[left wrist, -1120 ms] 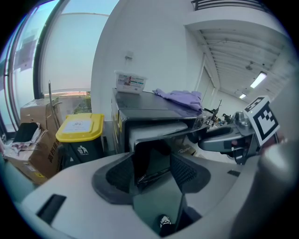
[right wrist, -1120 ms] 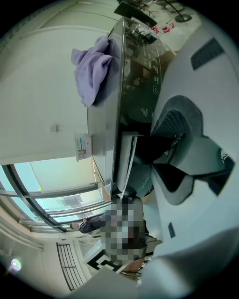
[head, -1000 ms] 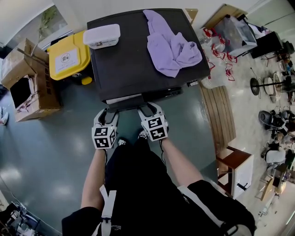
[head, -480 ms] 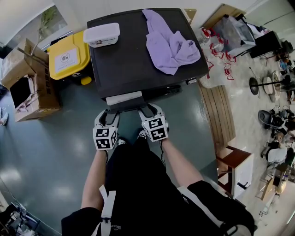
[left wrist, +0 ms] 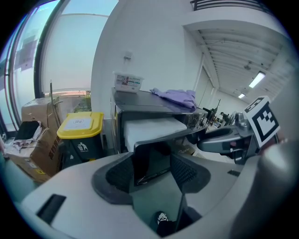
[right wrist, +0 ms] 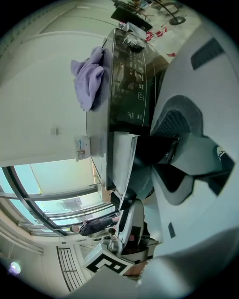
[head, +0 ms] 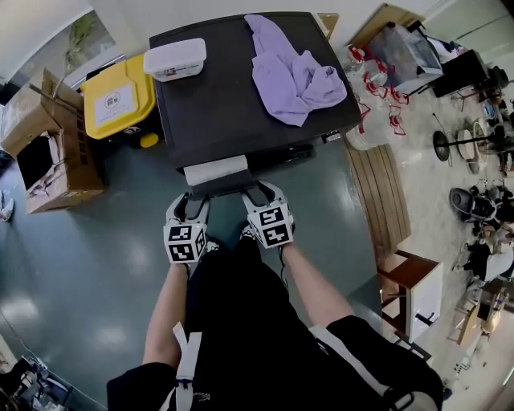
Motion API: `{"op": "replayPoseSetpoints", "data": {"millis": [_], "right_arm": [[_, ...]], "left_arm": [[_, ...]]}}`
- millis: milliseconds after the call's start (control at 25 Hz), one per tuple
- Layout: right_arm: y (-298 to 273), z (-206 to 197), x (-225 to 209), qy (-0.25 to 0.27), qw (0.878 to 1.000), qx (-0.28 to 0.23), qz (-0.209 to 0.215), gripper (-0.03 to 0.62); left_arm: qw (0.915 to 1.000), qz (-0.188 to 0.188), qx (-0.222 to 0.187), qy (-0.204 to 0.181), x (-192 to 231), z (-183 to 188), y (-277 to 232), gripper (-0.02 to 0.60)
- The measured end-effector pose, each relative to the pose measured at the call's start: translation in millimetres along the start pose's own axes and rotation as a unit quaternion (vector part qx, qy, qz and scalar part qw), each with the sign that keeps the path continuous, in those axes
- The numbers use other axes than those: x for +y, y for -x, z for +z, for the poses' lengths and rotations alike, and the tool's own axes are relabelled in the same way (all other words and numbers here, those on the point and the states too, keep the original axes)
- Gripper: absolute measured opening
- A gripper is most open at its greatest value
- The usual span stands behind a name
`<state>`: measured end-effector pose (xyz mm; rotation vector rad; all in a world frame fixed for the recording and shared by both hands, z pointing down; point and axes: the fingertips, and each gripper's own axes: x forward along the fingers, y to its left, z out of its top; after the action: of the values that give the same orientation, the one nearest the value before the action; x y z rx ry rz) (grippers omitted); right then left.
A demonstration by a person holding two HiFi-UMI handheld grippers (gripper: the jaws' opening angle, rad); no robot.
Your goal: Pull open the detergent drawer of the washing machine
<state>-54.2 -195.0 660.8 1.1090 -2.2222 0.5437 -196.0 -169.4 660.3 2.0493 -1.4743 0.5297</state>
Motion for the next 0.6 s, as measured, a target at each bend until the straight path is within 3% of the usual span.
{"op": "replayPoseSetpoints", "data": {"millis": [600], "right_arm": [[13.2,-14.0,4.1,-0.004,1.0,0.004,-0.01,0.186]], "left_arm": [[1.0,0.004,-0.001,0.004,-11.3,-9.3,11.4,0.25]]}}
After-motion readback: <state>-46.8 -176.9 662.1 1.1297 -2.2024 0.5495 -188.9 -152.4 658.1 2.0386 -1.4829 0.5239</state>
